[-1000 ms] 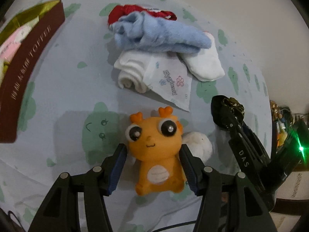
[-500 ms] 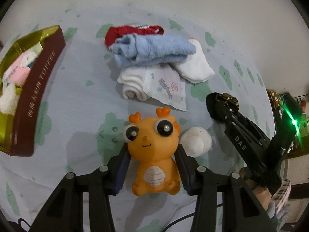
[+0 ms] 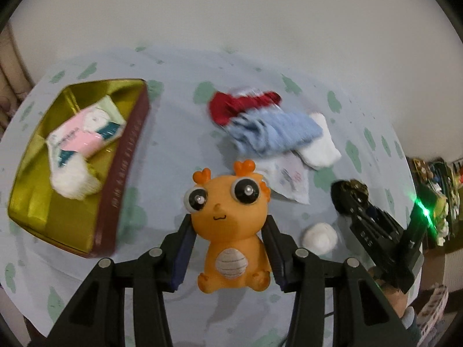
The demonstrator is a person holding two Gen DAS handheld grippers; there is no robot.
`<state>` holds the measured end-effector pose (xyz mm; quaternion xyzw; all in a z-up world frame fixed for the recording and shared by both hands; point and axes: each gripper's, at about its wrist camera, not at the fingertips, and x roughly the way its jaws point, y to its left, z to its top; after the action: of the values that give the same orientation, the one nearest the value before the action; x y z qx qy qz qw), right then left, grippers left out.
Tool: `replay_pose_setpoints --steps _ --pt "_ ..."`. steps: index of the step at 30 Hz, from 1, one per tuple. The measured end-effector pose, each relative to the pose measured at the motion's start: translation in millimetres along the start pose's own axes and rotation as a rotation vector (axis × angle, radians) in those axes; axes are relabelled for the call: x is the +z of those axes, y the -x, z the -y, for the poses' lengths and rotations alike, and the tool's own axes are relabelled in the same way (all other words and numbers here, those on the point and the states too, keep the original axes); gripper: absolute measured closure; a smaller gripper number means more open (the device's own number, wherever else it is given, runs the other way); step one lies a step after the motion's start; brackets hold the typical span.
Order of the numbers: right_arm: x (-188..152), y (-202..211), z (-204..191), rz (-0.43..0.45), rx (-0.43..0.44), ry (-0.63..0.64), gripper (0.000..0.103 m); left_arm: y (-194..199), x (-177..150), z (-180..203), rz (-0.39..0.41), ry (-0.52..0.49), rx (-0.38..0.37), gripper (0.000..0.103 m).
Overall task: Organize soft objects
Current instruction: 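Lift the orange toy toward the tin while right tool holds the dark cloth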
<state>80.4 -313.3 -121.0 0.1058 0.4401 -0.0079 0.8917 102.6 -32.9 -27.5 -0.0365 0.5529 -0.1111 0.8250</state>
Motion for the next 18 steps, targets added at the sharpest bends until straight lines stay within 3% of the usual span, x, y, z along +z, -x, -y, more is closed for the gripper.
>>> replay_pose_setpoints --steps 18 --pt "-0.3 -0.2 -0.9 -0.001 -0.004 0.002 0.068 42.5 29.5 -84.7 0.125 0.077 0.159 0.056"
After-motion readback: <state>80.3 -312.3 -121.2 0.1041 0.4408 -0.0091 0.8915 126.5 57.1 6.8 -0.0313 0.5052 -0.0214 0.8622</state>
